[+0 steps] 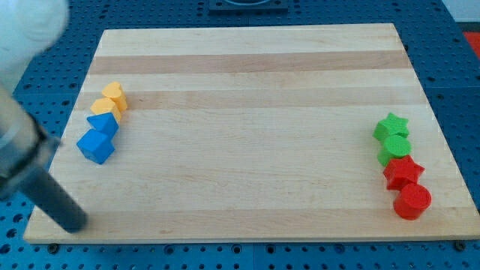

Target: Move your arm towards the top right of the board

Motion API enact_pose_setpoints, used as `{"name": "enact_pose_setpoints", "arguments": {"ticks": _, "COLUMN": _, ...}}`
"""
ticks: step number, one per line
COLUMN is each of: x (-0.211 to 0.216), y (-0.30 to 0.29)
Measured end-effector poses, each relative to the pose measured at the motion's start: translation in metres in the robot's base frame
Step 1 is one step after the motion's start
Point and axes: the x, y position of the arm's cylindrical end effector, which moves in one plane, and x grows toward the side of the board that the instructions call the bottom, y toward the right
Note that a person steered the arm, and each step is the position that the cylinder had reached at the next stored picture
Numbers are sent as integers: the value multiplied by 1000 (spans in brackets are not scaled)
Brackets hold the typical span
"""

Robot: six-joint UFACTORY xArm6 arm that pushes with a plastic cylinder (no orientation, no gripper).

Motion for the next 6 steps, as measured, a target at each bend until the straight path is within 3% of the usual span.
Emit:
{"name": "enact_pose_setpoints", "arguments": {"ticks": 1, "x": 3, "y": 60}}
{"name": "enact_pose_setpoints", "arguments": {"ticks": 3, "x": 4, "y": 82}}
{"name": "enact_pose_setpoints", "arguments": {"ticks": 4, "x": -30, "y": 179}}
{"name": "enact_pose_setpoints", "arguments": {"ticks": 5, "x": -155, "y": 219}}
{"name": "enact_pose_setpoints", "arguments": {"ticks": 6, "x": -252, "y": 309}}
